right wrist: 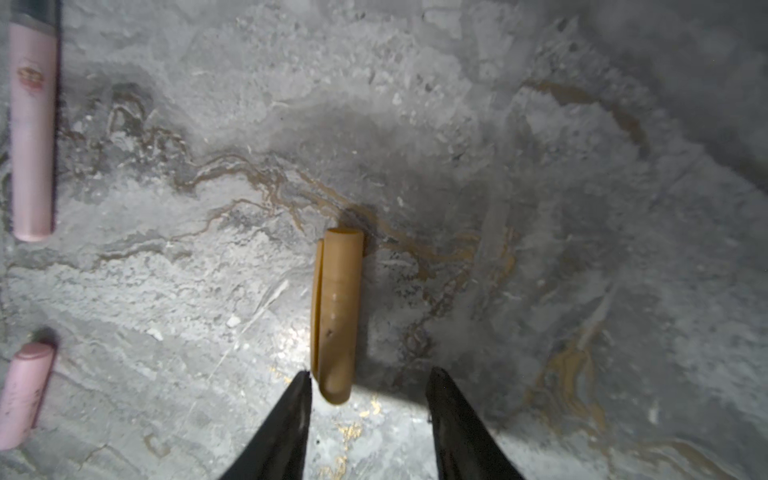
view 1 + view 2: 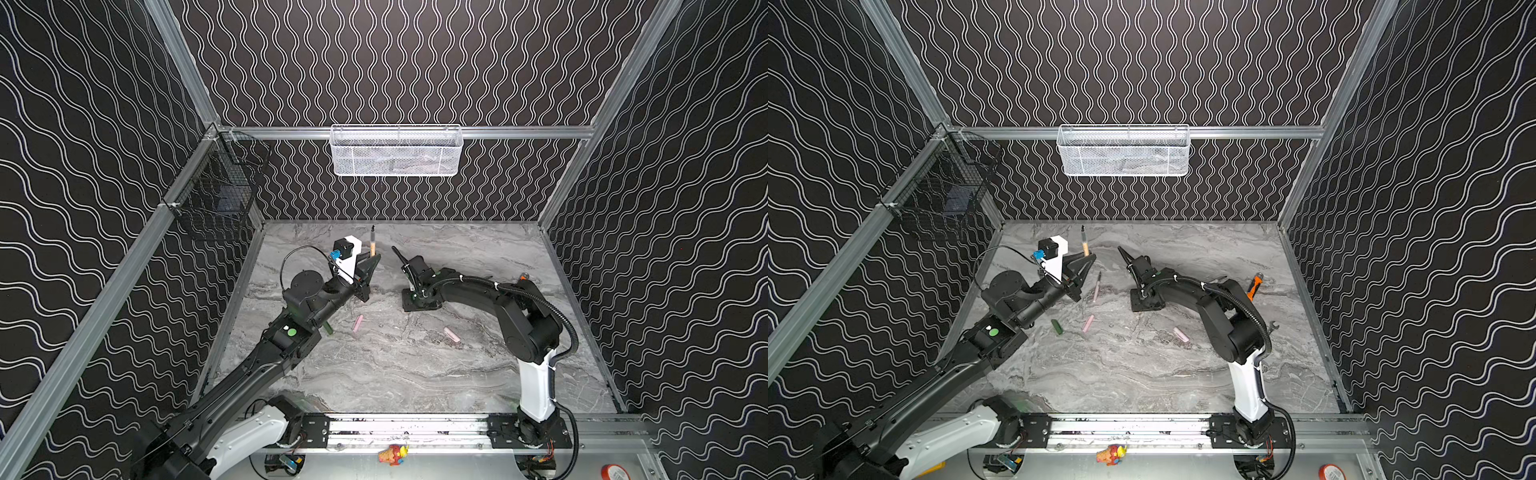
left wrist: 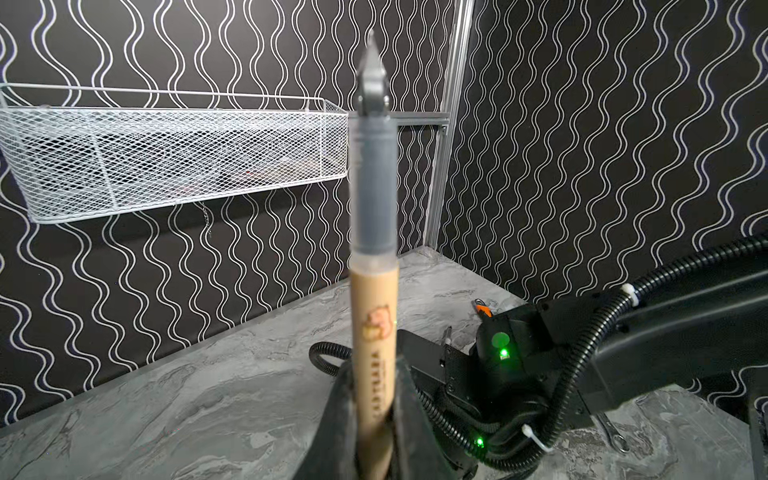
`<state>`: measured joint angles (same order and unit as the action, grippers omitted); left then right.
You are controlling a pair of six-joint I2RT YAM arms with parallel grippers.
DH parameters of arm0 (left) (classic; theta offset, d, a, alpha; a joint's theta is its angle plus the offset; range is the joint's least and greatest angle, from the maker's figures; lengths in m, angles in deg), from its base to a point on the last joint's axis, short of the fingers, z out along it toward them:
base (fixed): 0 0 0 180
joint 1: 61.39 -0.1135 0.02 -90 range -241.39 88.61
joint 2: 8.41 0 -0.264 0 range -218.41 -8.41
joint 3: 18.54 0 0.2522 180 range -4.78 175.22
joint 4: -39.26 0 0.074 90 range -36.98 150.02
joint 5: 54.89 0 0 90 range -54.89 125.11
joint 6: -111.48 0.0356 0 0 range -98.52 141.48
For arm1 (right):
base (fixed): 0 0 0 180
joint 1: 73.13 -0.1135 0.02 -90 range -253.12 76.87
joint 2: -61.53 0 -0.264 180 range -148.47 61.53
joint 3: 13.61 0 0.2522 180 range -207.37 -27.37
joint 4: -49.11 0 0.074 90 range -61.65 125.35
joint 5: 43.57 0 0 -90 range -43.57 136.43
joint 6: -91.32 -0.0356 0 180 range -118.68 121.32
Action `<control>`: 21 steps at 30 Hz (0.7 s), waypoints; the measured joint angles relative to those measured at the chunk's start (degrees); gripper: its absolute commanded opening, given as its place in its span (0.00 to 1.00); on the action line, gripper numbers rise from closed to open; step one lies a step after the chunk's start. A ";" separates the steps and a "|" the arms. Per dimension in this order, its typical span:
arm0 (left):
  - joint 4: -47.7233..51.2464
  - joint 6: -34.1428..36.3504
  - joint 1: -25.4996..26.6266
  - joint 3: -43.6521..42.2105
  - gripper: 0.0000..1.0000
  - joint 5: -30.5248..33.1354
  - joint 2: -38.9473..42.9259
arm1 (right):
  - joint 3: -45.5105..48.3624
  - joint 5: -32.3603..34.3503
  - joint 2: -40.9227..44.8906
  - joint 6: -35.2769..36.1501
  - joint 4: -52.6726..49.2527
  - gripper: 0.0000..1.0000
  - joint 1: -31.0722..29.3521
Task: Insert the pens into the pen caps
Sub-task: 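Move the right gripper over the tan pen cap on the table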
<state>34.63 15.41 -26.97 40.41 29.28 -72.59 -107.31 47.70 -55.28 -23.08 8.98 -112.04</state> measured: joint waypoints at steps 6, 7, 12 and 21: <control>0.02 0.02 0.35 0.02 0.00 -0.42 0.00 | -0.37 1.46 -0.33 0.94 -0.31 0.47 1.27; 0.02 0.02 0.42 0.02 0.00 -0.42 0.00 | -0.28 1.62 -0.33 0.98 -0.28 0.47 1.68; 0.07 0.02 0.81 0.07 0.00 -0.42 0.28 | -0.17 1.84 -0.35 1.07 0.31 0.47 3.50; 0.07 0.07 0.92 0.07 0.00 -0.39 0.63 | -6.75 2.08 -4.83 1.51 -0.26 0.47 3.93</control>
<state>34.69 15.48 -26.06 40.47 28.89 -71.96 -114.06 49.78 -60.11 -21.57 8.72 -108.11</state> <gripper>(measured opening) 0.131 0.468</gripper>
